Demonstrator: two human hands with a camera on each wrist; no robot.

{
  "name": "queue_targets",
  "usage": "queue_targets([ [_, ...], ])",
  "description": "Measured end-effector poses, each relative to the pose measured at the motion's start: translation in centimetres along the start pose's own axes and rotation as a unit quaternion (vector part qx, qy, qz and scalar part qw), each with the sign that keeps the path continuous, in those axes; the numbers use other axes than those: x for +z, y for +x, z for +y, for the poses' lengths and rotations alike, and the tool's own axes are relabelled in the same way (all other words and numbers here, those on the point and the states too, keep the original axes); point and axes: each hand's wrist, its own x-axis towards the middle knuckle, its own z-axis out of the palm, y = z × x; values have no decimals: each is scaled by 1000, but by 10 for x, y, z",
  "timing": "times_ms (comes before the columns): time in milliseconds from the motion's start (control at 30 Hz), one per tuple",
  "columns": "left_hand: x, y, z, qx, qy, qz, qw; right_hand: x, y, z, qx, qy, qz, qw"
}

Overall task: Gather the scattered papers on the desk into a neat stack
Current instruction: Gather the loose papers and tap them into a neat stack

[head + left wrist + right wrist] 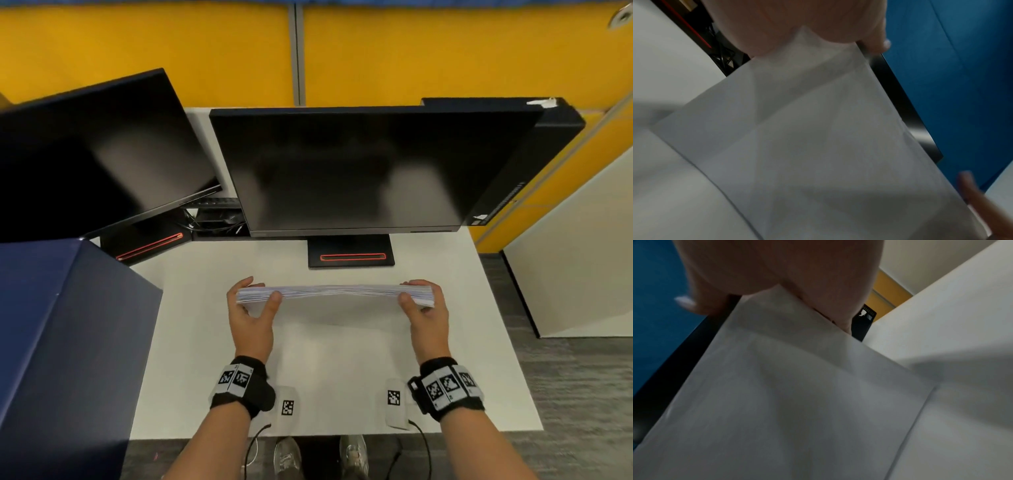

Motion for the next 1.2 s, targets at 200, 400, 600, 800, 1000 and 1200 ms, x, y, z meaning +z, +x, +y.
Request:
queue_targets([
  [200,6,7,10,-6,-47,40,998,11,6,-9,-4,9,74,997],
  [400,-11,20,-3,1,62,-44,997,-9,17,-3,-22,-42,-38,998],
  [600,-17,36,-11,-56,154,-106,981,-15,31,11,10,-117,-70,991],
  [800,-22,45,32,70,106,-106,986,-11,31,-26,-74,-68,-31,994],
  [1000,-27,34,3,-4,100,-157,982,-20,28,6,-36,-112,-88,989],
  [1200,-26,31,-8,-13,134,-114,984,-13,26,4,-27,-94,-48,994],
])
